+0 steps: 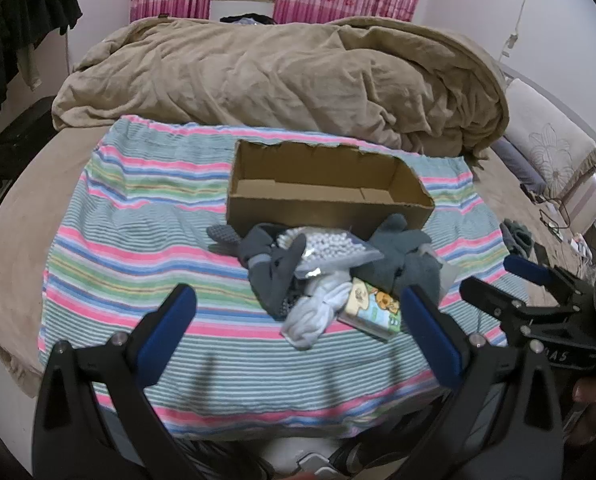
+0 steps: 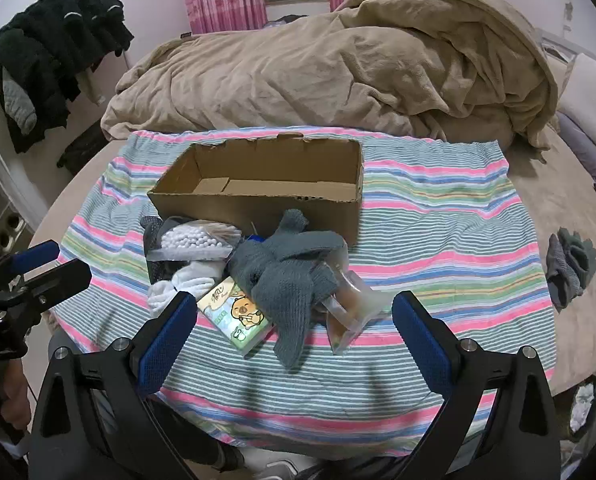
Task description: Organize objects
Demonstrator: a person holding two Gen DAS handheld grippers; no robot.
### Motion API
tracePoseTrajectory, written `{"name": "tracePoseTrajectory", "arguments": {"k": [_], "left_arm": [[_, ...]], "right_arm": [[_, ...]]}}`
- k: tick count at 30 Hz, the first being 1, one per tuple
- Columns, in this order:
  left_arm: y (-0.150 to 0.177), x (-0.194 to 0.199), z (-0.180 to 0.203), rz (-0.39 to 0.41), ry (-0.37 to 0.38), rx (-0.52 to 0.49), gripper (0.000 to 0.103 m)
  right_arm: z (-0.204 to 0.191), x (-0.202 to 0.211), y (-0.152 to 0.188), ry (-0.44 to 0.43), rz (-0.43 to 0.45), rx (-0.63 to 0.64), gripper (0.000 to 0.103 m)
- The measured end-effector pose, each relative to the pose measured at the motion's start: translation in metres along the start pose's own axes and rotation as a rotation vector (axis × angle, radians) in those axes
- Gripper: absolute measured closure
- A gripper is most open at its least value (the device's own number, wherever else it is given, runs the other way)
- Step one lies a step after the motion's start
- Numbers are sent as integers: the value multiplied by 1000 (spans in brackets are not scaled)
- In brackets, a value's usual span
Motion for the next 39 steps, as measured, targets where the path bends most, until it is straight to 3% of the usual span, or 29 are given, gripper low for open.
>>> {"name": "tracePoseTrajectory", "arguments": {"k": [39], "left_arm": [[3,4,1,-3,-12,-8,1]], "right_arm": [[-6,-3,-1,-25,-17,-4,3]]}}
Point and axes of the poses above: each gripper's, at about its wrist camera, not at the fingertips, and x roughly against the way its jaws point, z to its right, y to its underside, the point moved 1 cm from there along -x, roughly the way its jaws point, and after that the axes turned 10 degrees about -y, right-handed, at the moved point
